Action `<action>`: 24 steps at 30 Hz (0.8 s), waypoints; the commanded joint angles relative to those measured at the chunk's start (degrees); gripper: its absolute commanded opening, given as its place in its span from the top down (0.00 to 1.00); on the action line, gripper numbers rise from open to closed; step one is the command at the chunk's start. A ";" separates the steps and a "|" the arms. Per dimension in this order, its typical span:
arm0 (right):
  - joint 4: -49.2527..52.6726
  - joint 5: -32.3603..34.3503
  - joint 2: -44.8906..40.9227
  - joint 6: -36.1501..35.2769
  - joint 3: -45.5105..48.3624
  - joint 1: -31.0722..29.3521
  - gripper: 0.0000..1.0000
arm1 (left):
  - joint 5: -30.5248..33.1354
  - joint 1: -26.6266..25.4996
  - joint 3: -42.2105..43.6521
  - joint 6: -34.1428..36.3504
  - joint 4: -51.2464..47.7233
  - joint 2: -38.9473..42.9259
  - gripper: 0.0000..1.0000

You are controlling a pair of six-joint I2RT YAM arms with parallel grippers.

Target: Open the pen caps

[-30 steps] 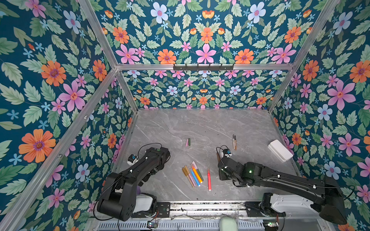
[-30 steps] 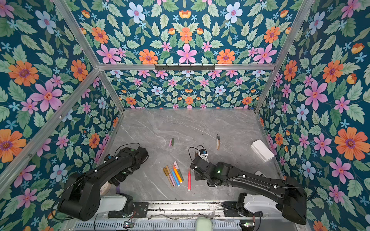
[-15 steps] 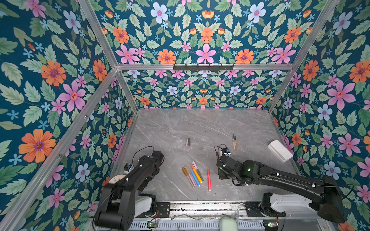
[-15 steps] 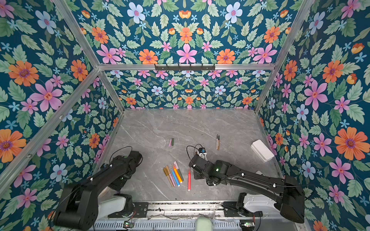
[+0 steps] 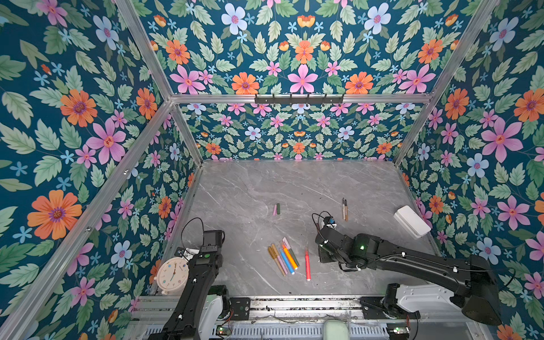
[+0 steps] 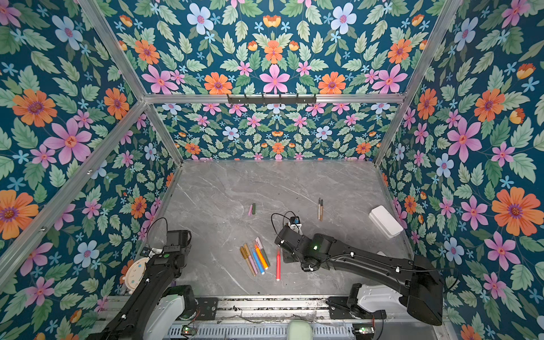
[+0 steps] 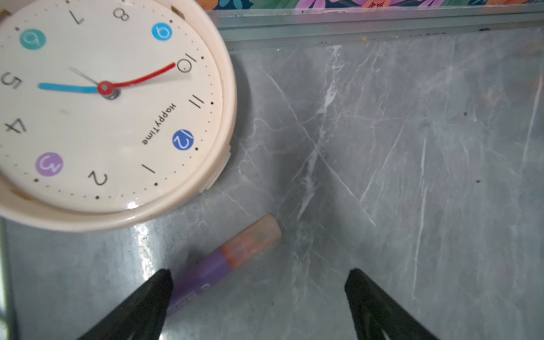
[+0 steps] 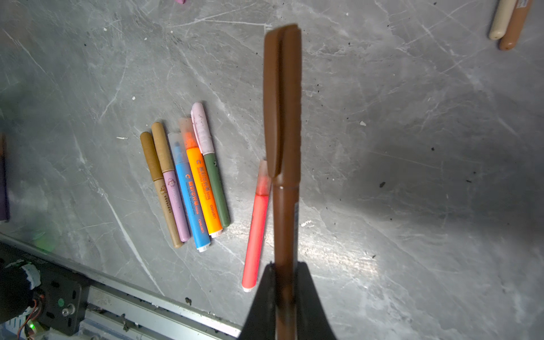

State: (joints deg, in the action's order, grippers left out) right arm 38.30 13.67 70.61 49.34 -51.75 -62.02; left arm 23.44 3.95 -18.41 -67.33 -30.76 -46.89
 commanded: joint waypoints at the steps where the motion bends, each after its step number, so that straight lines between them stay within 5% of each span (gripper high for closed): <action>1: 1.33 0.23 0.03 -0.22 -0.45 0.01 1.00 | -6.64 4.21 1.65 4.49 4.47 -1.12 0.05; 6: 1.11 0.04 0.88 0.01 -0.76 0.02 1.00 | -12.21 8.48 3.65 6.16 7.37 -3.15 0.05; 18: -1.05 -0.38 1.73 0.48 0.63 0.02 1.00 | -25.93 8.23 7.69 5.02 11.08 -3.62 0.11; 24: -1.30 -0.09 1.64 0.32 0.95 -0.03 1.00 | -27.51 5.33 7.32 1.86 5.44 -0.33 0.13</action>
State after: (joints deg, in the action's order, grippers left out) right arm 37.41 13.47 72.31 49.54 -50.83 -62.02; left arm 6.13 10.22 -11.68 -61.17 -9.23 -47.79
